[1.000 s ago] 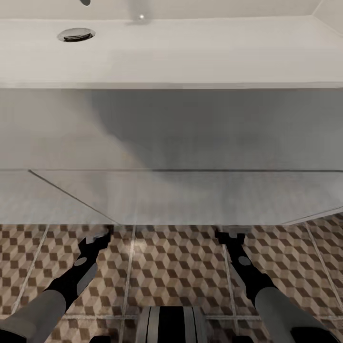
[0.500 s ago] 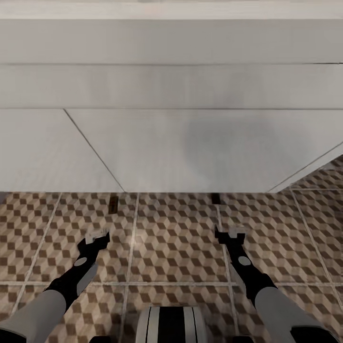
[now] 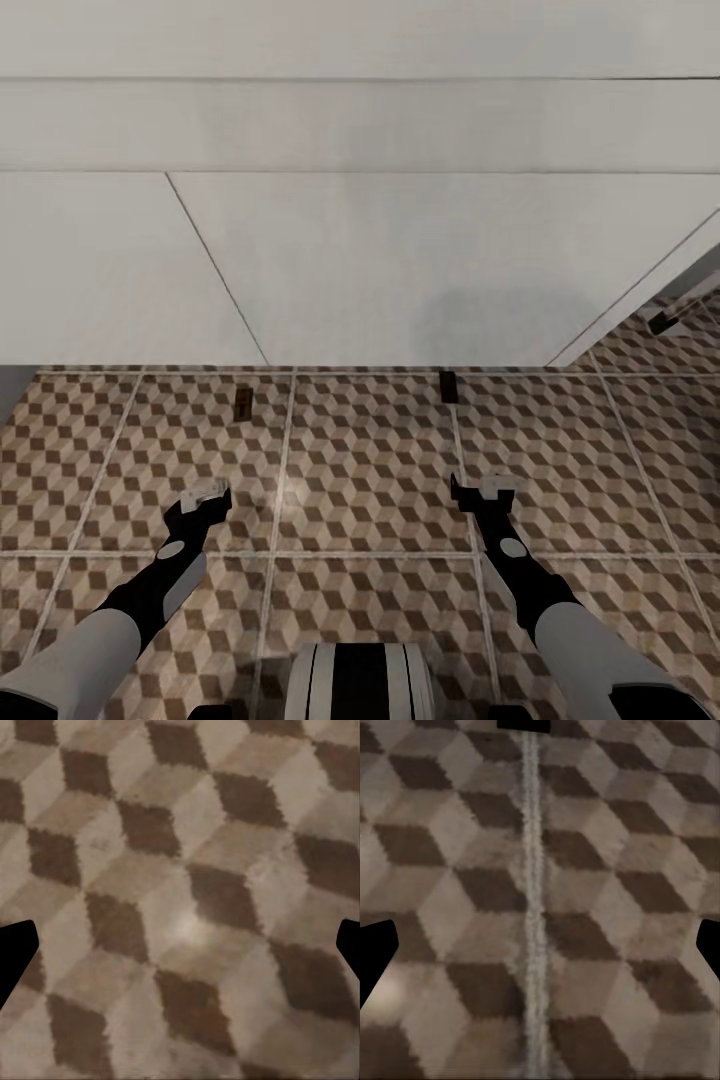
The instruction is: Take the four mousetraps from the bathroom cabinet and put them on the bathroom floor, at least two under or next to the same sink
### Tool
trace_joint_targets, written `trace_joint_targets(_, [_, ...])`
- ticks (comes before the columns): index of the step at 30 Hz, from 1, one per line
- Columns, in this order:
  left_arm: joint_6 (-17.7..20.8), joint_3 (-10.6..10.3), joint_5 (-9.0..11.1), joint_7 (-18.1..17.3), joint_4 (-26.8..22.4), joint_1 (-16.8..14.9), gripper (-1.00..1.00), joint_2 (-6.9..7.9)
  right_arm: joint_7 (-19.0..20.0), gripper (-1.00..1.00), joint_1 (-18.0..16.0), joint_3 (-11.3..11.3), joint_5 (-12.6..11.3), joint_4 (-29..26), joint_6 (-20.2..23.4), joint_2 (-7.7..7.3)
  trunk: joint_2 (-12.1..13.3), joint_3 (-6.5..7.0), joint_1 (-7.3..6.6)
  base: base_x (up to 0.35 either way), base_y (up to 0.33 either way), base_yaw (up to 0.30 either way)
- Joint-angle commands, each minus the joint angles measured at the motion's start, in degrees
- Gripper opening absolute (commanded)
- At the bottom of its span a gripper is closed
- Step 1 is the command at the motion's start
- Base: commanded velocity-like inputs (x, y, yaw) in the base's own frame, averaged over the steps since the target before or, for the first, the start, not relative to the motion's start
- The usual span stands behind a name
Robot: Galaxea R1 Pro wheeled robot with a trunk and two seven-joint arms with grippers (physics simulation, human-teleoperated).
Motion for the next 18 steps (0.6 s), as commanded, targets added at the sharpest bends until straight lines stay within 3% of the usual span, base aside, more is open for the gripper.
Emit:
trace_joint_targets(1, [-0.2, -0.5, 0.4, 0.4, 0.0, 0.0, 1.00, 0.05, -0.3, 1.00, 0.0, 0.0, 0.3, 0.0, -0.1, 0.00, 0.0, -0.03, -0.01, -0.034, 0.000, 0.000])
trace_joint_targets(18, [-0.2, -0.5, 0.3, 0.4, 0.4, 0.0, 1.00, -0.12, -0.3, 1.00, 0.0, 0.1, 0.3, 0.0, -0.1, 0.00, 0.0, -0.03, -0.01, -0.008, 0.000, 0.000])
